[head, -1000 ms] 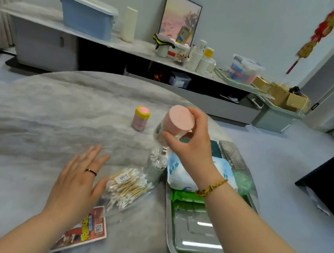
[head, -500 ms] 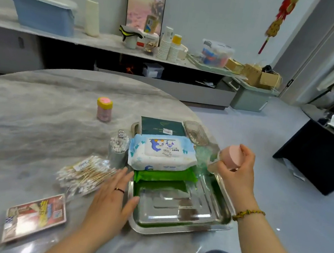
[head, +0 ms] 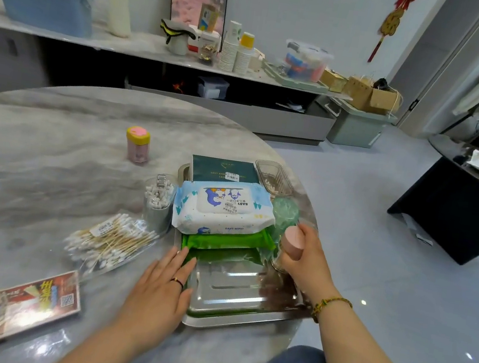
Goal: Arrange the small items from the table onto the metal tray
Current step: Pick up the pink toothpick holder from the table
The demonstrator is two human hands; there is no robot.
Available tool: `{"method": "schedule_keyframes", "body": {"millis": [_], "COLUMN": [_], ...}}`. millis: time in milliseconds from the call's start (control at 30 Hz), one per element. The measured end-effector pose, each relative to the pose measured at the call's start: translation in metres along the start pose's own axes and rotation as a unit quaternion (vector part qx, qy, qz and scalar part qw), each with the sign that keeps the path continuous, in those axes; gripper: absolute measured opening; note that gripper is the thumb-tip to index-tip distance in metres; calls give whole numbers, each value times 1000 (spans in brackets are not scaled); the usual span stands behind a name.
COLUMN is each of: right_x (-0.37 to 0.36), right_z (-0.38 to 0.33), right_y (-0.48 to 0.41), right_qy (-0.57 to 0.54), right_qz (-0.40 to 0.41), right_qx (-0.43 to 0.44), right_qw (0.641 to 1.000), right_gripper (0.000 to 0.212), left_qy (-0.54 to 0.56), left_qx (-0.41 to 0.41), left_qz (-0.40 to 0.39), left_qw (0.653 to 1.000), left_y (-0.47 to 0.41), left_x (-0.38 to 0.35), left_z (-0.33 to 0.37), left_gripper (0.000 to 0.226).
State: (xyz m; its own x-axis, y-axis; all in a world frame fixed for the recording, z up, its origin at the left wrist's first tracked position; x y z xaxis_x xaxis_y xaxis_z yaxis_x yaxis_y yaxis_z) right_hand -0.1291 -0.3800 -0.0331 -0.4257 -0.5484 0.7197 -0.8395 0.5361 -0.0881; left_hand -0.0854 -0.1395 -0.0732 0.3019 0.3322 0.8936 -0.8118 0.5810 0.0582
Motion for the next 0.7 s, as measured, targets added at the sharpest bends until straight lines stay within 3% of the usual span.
{"method": "schedule_keyframes", "body": {"millis": [133,533,700], "right_x": [0,-2,0], "right_z": [-1,3,2], "right_y": [-6,-6,-4], "right_qy": [139,104,104], "right_qz": [29,26,36], "right_qx": [2,19,15], "right_qw": [990,994,994], "right_gripper": [61,85,79], "left_qy": [9,11,8], "left_qx": [1,0,4], "left_qz": [1,5,2], "left_qw": [1000,1000,1000], "left_y": [0,0,-1], "left_x": [0,-2,-2], "left_z": [0,-1,0], "left_gripper": [51,50,50]}}
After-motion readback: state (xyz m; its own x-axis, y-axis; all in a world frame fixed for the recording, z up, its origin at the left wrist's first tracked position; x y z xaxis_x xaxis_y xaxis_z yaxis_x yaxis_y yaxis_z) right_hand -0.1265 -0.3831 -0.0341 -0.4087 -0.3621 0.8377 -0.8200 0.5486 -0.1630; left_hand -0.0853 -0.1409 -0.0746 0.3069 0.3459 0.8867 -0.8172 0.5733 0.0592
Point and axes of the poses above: each hand's wrist, its own y-axis away from the middle knuckle, its own x-axis out of the back of the hand, z = x × y, the point moved 2 cm from there along -y, towards the middle knuckle, and after that the axes turned 2 degrees about x, right-handed, at the moved point
